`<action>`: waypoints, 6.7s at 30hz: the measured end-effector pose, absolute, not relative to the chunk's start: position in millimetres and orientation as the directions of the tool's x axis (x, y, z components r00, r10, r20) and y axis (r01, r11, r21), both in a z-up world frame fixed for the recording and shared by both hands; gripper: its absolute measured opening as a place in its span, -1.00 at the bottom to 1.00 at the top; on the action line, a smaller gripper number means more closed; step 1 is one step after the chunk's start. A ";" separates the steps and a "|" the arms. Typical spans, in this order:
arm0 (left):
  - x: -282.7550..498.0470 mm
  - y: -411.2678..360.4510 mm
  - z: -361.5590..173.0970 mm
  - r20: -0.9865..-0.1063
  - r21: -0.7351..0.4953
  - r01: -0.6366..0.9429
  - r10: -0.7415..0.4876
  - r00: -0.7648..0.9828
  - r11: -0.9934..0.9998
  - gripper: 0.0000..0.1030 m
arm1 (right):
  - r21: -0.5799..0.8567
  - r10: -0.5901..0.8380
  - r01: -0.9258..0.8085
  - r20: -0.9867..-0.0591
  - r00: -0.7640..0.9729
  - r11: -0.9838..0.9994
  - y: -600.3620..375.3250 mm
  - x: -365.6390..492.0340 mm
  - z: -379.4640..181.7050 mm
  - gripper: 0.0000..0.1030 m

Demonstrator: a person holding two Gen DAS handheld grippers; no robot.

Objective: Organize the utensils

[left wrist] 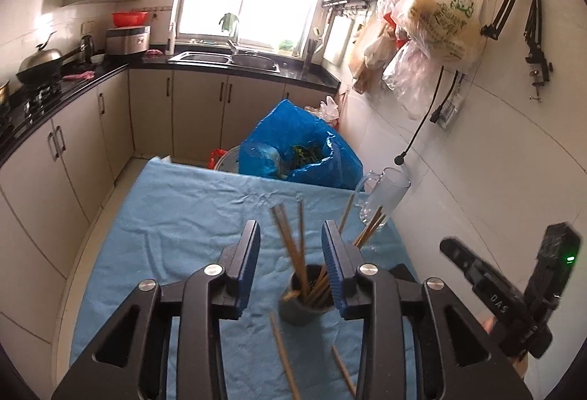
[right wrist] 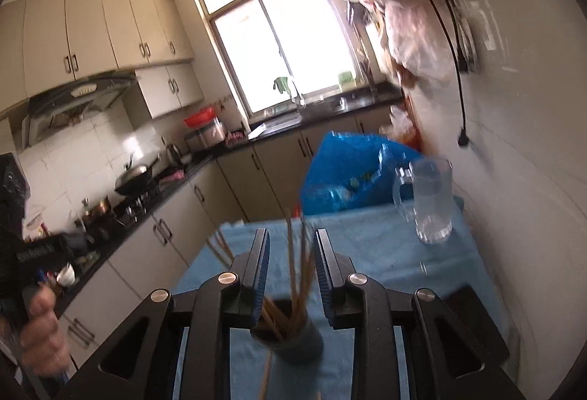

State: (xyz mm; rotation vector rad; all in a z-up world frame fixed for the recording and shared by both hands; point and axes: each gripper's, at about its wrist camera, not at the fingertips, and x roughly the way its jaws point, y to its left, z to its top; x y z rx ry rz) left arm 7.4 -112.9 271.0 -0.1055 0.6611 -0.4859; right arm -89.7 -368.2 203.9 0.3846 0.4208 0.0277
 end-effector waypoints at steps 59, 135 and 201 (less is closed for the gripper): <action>-42.8 -132.1 101.3 -0.778 -0.156 0.371 -0.345 0.525 0.916 -0.89 | 0.366 0.199 0.043 -0.597 0.777 0.929 -346.8 -129.0 99.2 -0.86; -157.5 -89.8 142.6 -0.558 0.198 0.176 -0.037 0.829 0.964 0.96 | 0.125 -0.280 0.364 -0.428 0.859 0.923 -281.1 -248.1 133.9 1.00; -140.5 -75.9 110.3 -0.649 0.167 0.173 -0.024 0.761 0.971 0.96 | 0.053 -0.233 0.318 -0.569 0.789 0.947 -242.4 -229.1 103.7 1.00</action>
